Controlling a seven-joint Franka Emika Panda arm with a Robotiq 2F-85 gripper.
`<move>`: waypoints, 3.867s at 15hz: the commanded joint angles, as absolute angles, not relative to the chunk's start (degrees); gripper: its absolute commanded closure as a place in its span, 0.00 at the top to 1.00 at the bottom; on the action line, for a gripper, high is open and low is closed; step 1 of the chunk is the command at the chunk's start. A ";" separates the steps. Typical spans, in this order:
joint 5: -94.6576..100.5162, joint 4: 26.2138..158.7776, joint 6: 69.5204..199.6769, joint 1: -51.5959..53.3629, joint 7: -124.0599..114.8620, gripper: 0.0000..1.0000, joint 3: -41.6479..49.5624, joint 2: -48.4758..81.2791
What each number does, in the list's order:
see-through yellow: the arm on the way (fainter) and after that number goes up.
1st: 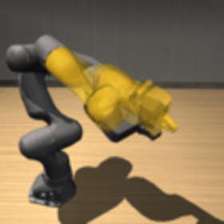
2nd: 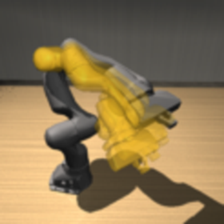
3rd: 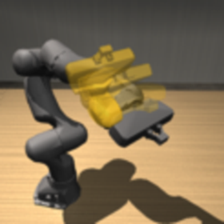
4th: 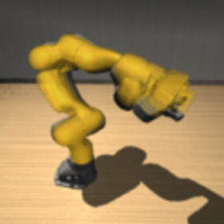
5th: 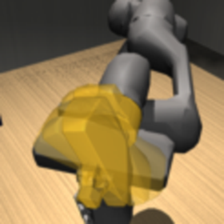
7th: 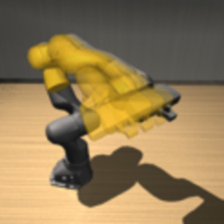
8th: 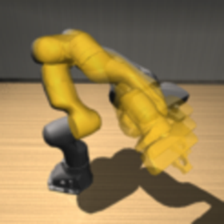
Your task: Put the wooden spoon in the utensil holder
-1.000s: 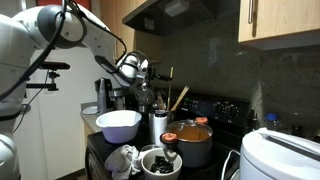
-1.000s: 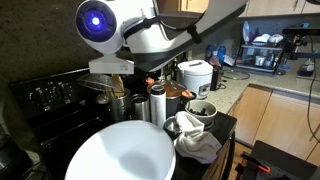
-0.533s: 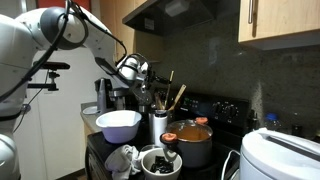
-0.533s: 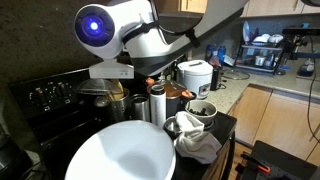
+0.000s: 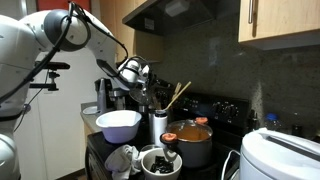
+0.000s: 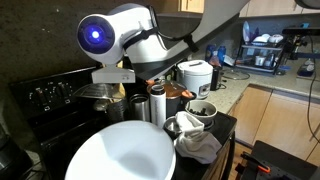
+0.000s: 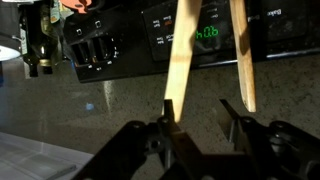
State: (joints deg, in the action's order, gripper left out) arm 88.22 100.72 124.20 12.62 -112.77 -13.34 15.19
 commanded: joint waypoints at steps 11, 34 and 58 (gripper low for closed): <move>87.00 98.81 122.76 13.54 -110.87 1.00 -12.69 14.72; 44.02 96.49 128.18 12.36 -68.99 1.00 -12.04 -3.73; 12.46 135.01 121.35 6.29 -49.41 1.00 -13.62 -39.57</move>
State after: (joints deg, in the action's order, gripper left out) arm 14.70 131.90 121.84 8.30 -50.86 -12.03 -36.74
